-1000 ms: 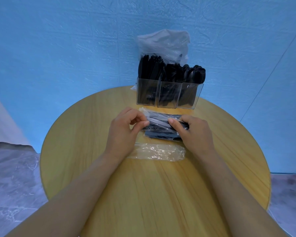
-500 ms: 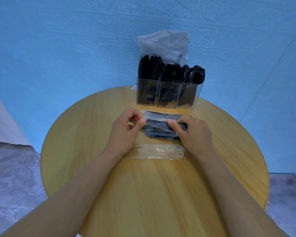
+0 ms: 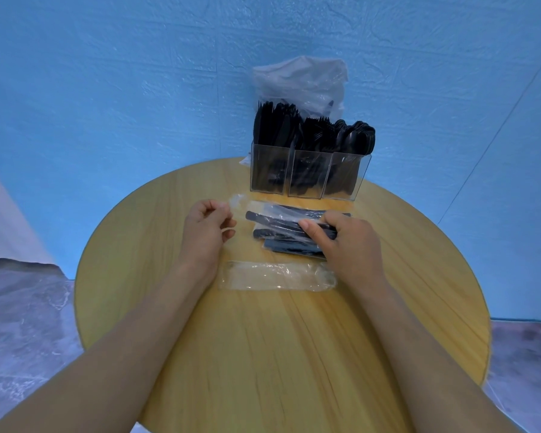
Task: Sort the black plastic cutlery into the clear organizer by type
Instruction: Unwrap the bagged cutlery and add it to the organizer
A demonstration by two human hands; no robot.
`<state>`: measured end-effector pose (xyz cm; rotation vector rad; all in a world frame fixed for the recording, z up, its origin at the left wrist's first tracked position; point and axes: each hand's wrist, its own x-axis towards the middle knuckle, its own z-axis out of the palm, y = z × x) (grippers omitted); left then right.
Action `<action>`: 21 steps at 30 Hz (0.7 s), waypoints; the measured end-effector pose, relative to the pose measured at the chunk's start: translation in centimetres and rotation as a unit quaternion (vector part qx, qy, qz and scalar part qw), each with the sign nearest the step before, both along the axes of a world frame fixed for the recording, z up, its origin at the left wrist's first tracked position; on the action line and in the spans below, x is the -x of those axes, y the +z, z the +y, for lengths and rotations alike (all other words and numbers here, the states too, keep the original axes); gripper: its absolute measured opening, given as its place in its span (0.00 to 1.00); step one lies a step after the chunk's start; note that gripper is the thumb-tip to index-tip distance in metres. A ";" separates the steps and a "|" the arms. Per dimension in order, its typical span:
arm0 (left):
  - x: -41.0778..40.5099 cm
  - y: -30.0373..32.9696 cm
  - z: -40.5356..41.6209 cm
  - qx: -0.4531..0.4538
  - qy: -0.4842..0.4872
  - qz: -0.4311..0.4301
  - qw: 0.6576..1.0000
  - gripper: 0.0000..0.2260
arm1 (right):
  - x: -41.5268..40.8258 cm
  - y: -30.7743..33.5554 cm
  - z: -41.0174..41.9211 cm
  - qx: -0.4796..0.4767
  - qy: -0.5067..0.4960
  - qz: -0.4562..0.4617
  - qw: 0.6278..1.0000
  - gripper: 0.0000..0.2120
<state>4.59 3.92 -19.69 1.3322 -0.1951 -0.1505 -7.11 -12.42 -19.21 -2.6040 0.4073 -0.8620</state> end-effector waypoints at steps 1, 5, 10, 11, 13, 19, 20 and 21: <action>-0.1 0.2 0.0 0.037 -0.001 0.033 0.999 0.09 | 0.1 0.0 -0.2 0.006 -0.007 0.003 1.000 0.19; 0.7 1.0 0.5 0.025 0.095 -0.112 0.989 0.09 | 0.3 0.0 -1.0 0.016 -0.043 0.009 0.999 0.20; 2.3 0.0 -0.3 -0.221 -0.003 -0.448 0.866 0.08 | 0.2 0.0 -0.6 0.035 -0.044 0.016 0.998 0.21; 2.1 -0.2 -0.4 -0.257 -0.015 -0.453 0.854 0.08 | 0.2 0.0 -0.6 0.032 -0.044 0.013 0.998 0.21; 1.4 -0.7 -0.3 -0.292 -0.005 -0.439 0.850 0.05 | 0.3 0.0 -0.8 0.028 -0.042 0.003 0.999 0.21; 0.9 -0.9 -0.1 -0.297 0.015 -0.386 0.873 0.05 | 0.3 0.0 -0.6 0.024 0.001 -0.037 0.999 0.21; 0.9 -0.8 -0.1 -0.293 0.007 -0.375 0.880 0.05 | 0.3 0.0 -0.6 0.020 0.010 -0.044 0.999 0.21; 1.0 -0.7 -0.1 -0.286 0.000 -0.361 0.888 0.05 | 0.3 0.0 -0.6 0.018 0.018 -0.050 0.998 0.21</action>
